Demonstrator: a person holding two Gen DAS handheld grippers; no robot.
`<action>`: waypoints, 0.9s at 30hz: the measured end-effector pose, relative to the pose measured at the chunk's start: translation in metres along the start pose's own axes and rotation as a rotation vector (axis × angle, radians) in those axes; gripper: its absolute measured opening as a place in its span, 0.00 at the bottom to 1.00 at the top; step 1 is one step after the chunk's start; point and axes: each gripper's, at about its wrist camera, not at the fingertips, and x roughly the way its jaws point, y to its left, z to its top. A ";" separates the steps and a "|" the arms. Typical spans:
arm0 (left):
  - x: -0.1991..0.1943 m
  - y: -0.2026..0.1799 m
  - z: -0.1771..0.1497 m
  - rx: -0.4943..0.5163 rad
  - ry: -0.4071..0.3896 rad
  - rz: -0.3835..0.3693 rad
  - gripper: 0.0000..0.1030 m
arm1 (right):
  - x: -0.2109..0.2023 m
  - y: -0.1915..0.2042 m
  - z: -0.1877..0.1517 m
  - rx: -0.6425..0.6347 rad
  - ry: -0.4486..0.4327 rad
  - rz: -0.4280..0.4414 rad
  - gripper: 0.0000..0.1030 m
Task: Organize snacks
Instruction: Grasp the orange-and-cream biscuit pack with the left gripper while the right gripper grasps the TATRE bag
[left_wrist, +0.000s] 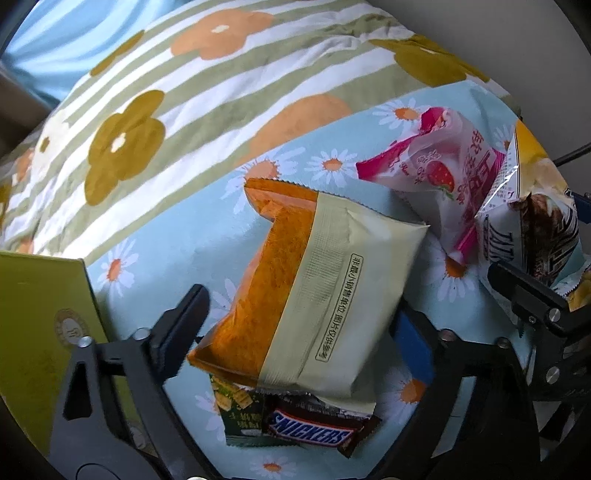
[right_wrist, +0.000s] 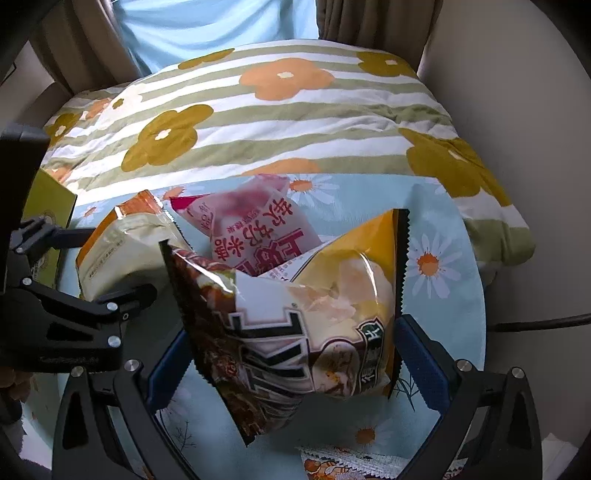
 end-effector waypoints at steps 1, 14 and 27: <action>0.001 0.001 0.000 -0.002 0.001 -0.008 0.84 | 0.000 -0.001 0.000 0.004 -0.002 0.002 1.00; -0.004 0.001 -0.004 -0.008 -0.020 -0.062 0.62 | 0.013 -0.006 0.004 0.021 0.017 0.016 1.00; -0.032 0.004 -0.009 -0.048 -0.065 -0.050 0.61 | 0.005 -0.012 -0.002 0.033 -0.021 0.058 0.75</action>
